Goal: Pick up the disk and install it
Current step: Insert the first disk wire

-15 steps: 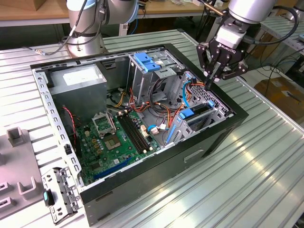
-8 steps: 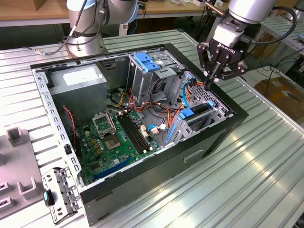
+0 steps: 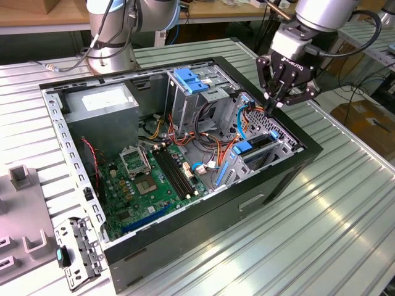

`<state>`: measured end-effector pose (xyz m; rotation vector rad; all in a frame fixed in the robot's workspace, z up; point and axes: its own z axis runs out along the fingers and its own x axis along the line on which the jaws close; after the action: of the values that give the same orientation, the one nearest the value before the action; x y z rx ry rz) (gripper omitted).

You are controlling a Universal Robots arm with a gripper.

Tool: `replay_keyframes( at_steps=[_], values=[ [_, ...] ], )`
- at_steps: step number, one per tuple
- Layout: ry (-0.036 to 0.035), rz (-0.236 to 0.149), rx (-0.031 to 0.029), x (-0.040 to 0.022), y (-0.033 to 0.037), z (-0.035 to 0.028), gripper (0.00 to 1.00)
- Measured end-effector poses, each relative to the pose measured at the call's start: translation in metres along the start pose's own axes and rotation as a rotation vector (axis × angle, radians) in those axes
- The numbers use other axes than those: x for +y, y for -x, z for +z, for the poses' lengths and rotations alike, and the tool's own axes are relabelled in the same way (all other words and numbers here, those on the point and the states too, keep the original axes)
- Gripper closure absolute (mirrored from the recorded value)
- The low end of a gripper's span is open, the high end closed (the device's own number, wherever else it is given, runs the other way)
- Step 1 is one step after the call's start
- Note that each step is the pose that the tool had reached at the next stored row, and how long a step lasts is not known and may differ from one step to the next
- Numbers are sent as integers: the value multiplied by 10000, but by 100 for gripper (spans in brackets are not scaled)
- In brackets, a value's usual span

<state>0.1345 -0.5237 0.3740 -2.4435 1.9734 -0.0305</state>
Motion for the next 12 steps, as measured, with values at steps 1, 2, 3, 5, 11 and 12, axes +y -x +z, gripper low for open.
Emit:
replay_keyframes(
  at_steps=[1, 2, 3, 5, 11, 12],
  values=[
    [3, 190, 2, 0, 0, 3, 83],
    [6, 376, 5, 0, 0, 6, 83],
    [10, 686, 9, 0, 0, 11, 83],
    [16, 1073, 14, 0, 0, 17, 83],
    [30, 1982, 24, 5, 1, 31, 83],
    [30, 2006, 24, 6, 1, 31, 83]
  ],
)
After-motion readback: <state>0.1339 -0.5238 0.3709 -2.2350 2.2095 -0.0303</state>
